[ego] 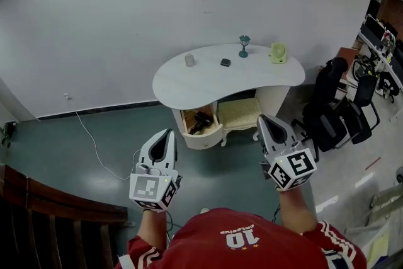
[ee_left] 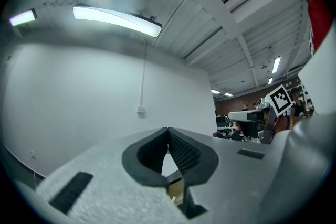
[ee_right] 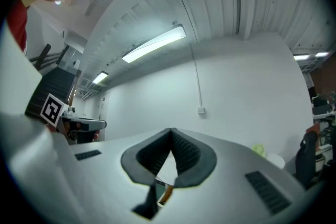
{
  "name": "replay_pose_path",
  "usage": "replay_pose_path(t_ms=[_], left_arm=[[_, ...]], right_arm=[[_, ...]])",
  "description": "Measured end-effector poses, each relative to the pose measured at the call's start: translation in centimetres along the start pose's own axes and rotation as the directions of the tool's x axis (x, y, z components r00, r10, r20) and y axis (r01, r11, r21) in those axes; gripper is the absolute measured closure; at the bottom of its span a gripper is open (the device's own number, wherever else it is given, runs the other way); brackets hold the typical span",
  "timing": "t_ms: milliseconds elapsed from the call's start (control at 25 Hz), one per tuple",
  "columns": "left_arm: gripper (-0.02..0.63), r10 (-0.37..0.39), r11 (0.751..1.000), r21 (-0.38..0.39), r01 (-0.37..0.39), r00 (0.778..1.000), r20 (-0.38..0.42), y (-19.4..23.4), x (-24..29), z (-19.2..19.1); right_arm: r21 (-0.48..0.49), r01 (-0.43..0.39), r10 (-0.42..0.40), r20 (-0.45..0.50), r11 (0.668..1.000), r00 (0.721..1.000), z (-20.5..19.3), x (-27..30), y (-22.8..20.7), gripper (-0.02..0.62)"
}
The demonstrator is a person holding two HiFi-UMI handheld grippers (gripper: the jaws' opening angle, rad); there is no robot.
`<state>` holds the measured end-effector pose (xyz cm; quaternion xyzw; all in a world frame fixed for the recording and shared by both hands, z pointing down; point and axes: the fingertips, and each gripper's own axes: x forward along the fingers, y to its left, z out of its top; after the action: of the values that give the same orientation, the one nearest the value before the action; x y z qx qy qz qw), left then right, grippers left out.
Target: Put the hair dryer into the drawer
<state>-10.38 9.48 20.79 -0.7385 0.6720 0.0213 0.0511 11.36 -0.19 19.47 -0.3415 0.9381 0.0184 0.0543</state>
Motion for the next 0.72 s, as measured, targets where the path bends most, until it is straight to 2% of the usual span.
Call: replay_pose_path(t_ms=[160, 400, 720], left_arm=[[0.614, -0.013, 1.000, -0.011, 0.013, 1.000, 0.000, 0.0, -0.2, -0.2], [0.614, -0.014, 1.000, -0.004, 0.014, 1.000, 0.001, -0.1, -0.6, -0.1], [0.613, -0.017, 1.000, -0.024, 0.017, 1.000, 0.011, 0.7, -1.4, -0.2]], right_arm=[[-0.001, 0.005, -0.005, -0.006, 1.000, 1.000, -0.3, 0.0, 0.3, 0.589], [-0.068, 0.015, -0.017, -0.030, 0.998, 0.999, -0.3, -0.2, 0.8, 0.591], [-0.063, 0.010, -0.012, -0.031, 0.998, 0.999, -0.5, -0.1, 1.7, 0.591]])
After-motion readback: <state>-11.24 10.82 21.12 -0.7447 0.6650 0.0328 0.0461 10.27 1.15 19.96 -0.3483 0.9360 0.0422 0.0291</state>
